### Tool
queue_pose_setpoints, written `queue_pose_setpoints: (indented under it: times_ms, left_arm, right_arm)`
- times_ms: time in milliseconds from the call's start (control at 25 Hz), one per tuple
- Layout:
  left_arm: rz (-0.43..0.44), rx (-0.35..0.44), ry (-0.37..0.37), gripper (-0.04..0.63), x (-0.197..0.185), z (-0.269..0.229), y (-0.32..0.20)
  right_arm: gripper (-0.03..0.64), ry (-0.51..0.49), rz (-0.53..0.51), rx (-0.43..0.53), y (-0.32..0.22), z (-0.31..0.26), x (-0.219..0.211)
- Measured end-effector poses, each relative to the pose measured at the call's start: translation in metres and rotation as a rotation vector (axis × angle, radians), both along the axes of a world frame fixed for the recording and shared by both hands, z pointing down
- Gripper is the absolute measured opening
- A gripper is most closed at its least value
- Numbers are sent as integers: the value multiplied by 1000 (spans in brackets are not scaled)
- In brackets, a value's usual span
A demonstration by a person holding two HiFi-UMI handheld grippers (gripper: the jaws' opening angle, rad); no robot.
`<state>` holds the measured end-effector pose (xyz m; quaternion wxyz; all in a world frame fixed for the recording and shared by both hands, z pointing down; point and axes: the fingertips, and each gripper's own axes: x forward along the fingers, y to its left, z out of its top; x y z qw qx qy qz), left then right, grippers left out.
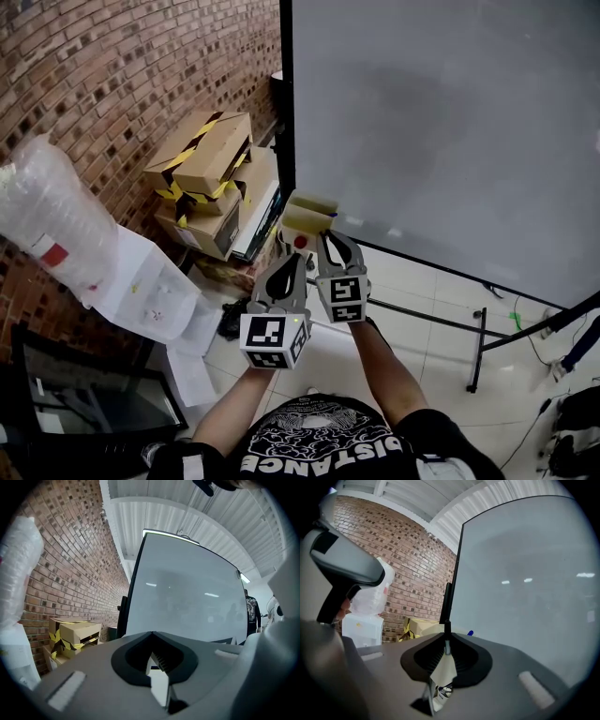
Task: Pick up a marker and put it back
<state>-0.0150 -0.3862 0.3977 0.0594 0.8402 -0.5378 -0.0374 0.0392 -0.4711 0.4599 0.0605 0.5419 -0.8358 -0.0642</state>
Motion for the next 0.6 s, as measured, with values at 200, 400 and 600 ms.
queue_pose_setpoints:
  times_ms: [200,400,600]
  left_arm:
    - [-5,-4,-3,5,-3,3,-2]
    - [-5,-7,1,5,-4,2,-2]
    - [-2,-9,1,5,-4,4,0]
  right_arm:
    - [35,-3,5,-20,-3,9,0]
    - [35,4,4,-35,-2,12,0]
    - [35,6,3,-47,0,17,-1]
